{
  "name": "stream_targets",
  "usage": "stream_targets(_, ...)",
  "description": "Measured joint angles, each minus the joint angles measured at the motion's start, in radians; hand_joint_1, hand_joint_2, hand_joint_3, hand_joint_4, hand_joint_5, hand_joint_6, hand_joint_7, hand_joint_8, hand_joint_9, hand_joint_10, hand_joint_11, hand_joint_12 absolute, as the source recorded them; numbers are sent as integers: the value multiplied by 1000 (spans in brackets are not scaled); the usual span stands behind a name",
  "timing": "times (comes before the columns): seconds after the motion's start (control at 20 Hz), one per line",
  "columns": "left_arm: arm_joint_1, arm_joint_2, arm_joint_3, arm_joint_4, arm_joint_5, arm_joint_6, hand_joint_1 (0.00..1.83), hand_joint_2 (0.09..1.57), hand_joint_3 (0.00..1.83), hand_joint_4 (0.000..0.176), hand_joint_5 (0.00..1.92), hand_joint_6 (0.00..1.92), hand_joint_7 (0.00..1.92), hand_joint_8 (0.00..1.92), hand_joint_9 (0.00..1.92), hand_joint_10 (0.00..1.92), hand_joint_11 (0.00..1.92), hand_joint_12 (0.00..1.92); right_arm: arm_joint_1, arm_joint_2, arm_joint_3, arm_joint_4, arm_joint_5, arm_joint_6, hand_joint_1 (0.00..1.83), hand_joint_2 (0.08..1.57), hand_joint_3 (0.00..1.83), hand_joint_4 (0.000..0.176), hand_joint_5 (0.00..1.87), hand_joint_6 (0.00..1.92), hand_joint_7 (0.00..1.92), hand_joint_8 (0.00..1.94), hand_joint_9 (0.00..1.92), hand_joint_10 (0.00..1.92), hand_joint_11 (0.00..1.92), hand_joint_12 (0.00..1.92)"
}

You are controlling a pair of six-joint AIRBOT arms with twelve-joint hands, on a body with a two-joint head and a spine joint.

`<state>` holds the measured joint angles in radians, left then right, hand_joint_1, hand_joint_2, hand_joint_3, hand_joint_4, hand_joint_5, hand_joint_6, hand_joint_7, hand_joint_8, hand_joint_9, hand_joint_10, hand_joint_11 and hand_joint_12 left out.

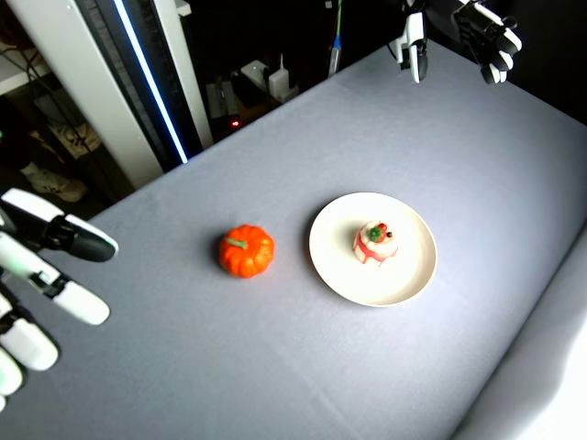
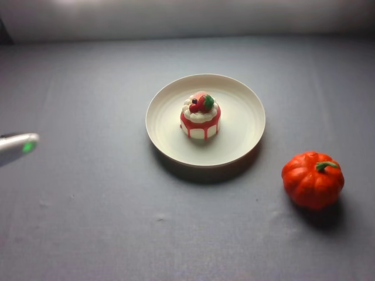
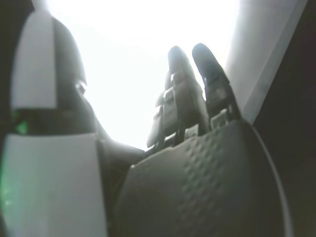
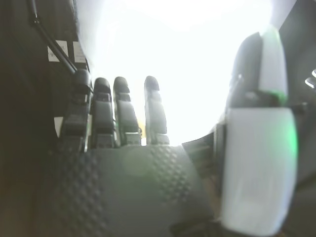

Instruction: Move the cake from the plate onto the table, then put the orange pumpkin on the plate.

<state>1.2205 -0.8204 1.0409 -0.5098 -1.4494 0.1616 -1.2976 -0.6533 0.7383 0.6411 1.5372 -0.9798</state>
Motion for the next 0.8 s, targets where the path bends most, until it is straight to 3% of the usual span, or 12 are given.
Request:
stream_targets(0.1, 0, 0, 0, 3, -4, 0, 735, 723, 107, 176, 0, 0, 0, 0, 0, 0, 0, 0, 0, 0, 0, -2, 3, 0, 332, 1069, 29, 139, 0, 0, 0, 0, 0, 0, 0, 0)
stream_targets(0.15, 0, 0, 0, 1, 0, 0, 736, 714, 100, 176, 0, 0, 0, 0, 0, 0, 0, 0, 0, 0, 0, 0, 3, 0, 338, 1083, 33, 123, 0, 0, 0, 0, 0, 0, 0, 0)
stream_targets(0.2, 0, -1, 2, 2, 0, 0, 741, 712, 96, 176, 0, 0, 0, 0, 0, 0, 0, 0, 0, 0, 0, 2, 3, 0, 336, 1077, 29, 128, 0, 0, 0, 0, 0, 0, 0, 0)
stream_targets(0.25, 0, -1, 5, 5, 1, 1, 747, 706, 90, 176, 0, 0, 0, 0, 0, 0, 0, 0, 0, 0, 0, 3, 3, 0, 330, 1096, 33, 114, 0, 0, 0, 0, 0, 0, 0, 0)
stream_targets(0.3, 0, -1, 5, 1, -1, 0, 725, 707, 87, 176, 0, 0, 0, 0, 0, 0, 0, 0, 0, -1, 0, 2, 3, 0, 337, 1084, 24, 143, 0, 0, 0, 0, 0, 0, 0, 0)
stream_targets(0.35, 0, -1, 5, 0, 0, 0, 720, 708, 86, 176, 0, 0, 0, 0, 0, 0, 0, 0, 0, -1, 0, 2, 3, 1, 335, 1086, 22, 149, 0, 0, 0, 0, 0, 0, 0, 0)
stream_targets(0.5, -11, -13, 25, 13, 11, 1, 734, 758, 59, 176, 0, 0, 0, 0, 0, 0, 0, 0, 0, -9, 3, 0, 4, 3, 339, 1088, 16, 130, 0, 0, 0, 0, 0, 0, 0, 0)
stream_targets(0.55, -26, -15, 32, 26, 34, 1, 745, 772, 55, 176, 0, 0, 0, 0, 0, 0, 0, 0, 0, -12, 5, 2, 3, 8, 333, 1093, 16, 115, 0, 0, 0, 0, 0, 0, 0, 0)
stream_targets(0.6, -53, -20, 48, 47, 58, 2, 757, 768, 49, 176, 0, 0, 0, 0, 0, 0, 0, 0, 0, -15, 9, -1, 2, 11, 331, 1087, 13, 126, 0, 0, 0, 0, 0, 0, 0, 0)
stream_targets(0.7, -142, -51, 96, 94, 122, 1, 765, 784, 51, 176, 0, 0, 0, 0, 0, 0, 0, 0, 0, -16, 14, -1, 3, 19, 317, 1073, 5, 126, 0, 0, 0, 0, 0, 0, 0, 0)
stream_targets(0.75, -175, -62, 112, 118, 155, 1, 733, 786, 47, 176, 0, 0, 0, 0, 0, 0, 0, 0, 0, -16, 14, 0, 3, 20, 323, 1086, 11, 137, 0, 0, 0, 0, 0, 0, 0, 0)
stream_targets(0.8, -216, -81, 135, 150, 196, 0, 738, 779, 40, 176, 0, 0, 0, 0, 0, 0, 0, 0, -4, -16, 14, 0, 3, 21, 327, 1096, 15, 133, 0, 0, 0, 0, 0, 0, 0, 0)
